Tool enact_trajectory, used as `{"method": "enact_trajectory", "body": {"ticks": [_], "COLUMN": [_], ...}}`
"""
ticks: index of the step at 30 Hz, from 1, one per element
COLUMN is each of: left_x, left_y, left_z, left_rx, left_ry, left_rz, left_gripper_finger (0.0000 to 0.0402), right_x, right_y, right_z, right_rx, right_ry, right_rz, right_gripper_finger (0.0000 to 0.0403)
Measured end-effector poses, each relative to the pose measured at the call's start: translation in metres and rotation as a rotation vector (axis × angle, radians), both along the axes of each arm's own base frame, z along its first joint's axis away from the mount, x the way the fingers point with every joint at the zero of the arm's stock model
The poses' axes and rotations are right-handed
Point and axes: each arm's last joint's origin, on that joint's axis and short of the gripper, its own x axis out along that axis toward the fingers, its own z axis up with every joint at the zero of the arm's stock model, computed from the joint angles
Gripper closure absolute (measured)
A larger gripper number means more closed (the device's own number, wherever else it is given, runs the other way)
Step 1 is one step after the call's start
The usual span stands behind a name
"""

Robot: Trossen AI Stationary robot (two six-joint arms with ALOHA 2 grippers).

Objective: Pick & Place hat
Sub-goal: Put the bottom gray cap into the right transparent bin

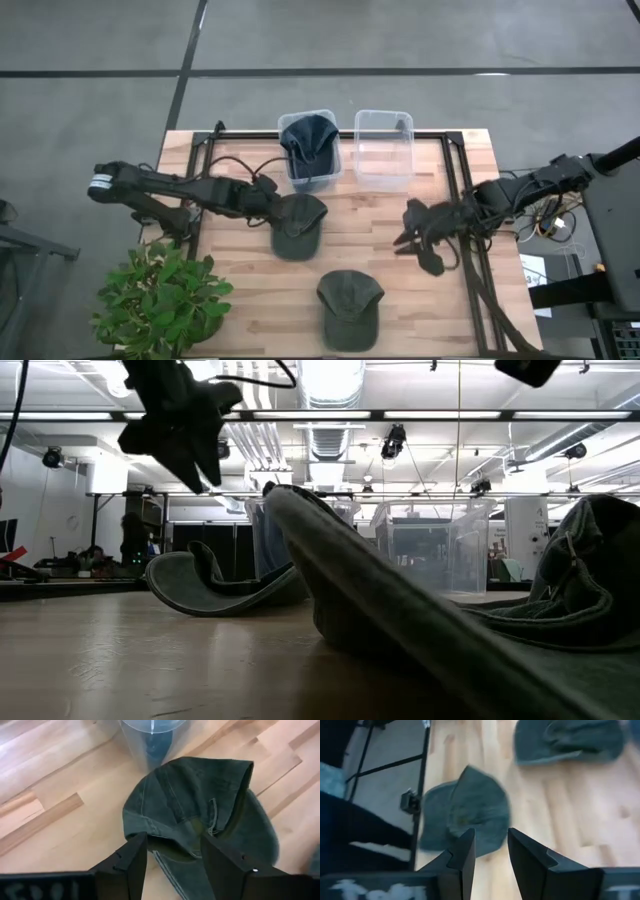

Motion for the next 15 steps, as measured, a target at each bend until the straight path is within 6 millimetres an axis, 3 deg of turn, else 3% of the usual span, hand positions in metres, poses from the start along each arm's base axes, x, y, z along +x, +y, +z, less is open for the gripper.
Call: {"method": "enact_trajectory", "body": {"ticks": [9,15], "left_x": [-0.004,-0.022], "left_y": [0.000,0.000], "left_z": [-0.019,-0.024], "left_rx": [0.040,-0.004], "left_ry": [-0.023,-0.059], "left_rz": [-0.071,-0.043], "left_gripper_finger": [0.0225,0.0225], "right_x": [0.015,0.026], "right_y": [0.051,0.073], "right_z": [-0.029,-0.048], "right_rx": [0.073,0.002], "right_ry": [0.161,0.168], "right_rz": [0.014,-0.038], "right_gripper_finger": [0.0309,0.0319]}}
